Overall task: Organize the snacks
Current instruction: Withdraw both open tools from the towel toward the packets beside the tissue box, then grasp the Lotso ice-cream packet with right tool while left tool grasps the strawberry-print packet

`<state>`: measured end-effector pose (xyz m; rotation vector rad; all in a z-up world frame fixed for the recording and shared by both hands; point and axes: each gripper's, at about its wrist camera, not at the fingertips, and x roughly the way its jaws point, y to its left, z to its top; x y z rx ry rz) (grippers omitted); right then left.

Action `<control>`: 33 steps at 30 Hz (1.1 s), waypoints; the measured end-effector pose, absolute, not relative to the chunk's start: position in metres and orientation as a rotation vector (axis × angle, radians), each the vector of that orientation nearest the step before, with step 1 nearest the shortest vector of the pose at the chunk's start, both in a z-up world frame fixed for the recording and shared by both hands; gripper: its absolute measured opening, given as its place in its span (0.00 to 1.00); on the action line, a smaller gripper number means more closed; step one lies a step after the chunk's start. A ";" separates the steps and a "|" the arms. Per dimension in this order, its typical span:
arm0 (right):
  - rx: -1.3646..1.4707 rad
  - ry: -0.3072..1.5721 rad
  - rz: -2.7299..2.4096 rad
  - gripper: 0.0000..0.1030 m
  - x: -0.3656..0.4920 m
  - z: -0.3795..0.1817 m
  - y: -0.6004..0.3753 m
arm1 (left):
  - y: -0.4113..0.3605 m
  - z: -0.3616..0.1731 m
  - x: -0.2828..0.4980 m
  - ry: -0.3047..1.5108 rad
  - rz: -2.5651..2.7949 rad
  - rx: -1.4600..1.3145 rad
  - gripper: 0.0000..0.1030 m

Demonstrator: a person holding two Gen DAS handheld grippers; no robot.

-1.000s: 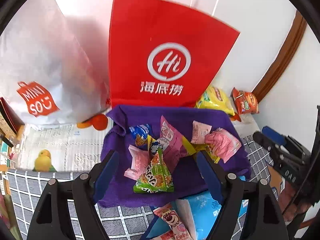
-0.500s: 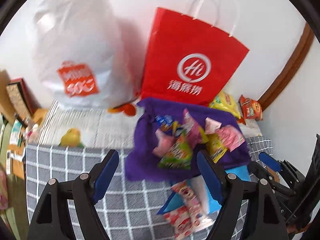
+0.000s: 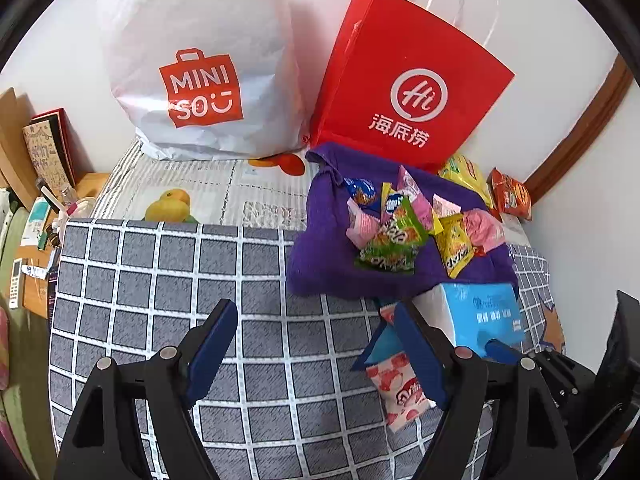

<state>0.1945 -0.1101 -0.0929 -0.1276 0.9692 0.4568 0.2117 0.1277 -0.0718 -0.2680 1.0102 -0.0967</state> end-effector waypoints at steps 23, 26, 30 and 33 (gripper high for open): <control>-0.062 1.059 0.455 0.08 0.186 -0.125 -0.102 | 0.130 -0.087 0.182 1.042 -0.073 -0.242 0.77; -0.058 1.043 0.466 0.06 0.182 -0.121 -0.104 | 0.127 -0.086 0.180 1.044 -0.070 -0.239 0.77; -0.091 0.989 0.492 0.04 0.167 -0.108 -0.109 | 0.119 -0.085 0.176 1.046 -0.067 -0.227 0.77; -0.096 0.967 0.498 0.04 0.154 -0.102 -0.120 | 0.111 -0.084 0.174 1.047 -0.070 -0.217 0.77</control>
